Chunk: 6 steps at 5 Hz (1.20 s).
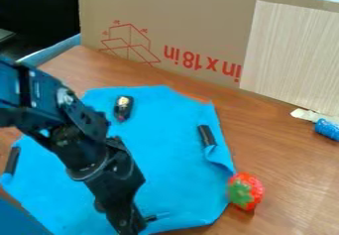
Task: Fold the blue cloth with a figure on it from bottom right to top left
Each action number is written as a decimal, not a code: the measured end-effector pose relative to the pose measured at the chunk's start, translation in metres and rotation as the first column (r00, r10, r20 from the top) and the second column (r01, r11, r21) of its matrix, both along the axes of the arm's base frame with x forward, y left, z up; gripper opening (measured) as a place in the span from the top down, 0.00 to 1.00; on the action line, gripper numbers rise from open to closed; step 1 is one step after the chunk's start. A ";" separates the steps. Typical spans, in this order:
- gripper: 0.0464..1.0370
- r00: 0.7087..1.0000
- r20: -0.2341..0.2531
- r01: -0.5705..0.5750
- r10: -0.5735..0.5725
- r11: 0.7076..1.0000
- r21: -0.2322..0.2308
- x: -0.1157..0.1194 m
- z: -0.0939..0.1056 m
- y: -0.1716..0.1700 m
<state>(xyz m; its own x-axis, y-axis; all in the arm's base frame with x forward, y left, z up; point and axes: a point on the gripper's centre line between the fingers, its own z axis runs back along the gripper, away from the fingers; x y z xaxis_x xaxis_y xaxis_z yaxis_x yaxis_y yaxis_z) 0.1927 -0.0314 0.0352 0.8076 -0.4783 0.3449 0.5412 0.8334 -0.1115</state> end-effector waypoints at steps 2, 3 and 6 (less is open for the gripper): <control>0.99 0.997 0.018 -0.068 0.070 0.994 -0.081 0.018 0.028 0.046; 0.99 0.996 0.037 -0.081 0.084 0.993 -0.082 0.027 0.042 0.072; 0.99 0.996 0.061 -0.068 0.063 0.995 0.078 0.065 0.074 0.143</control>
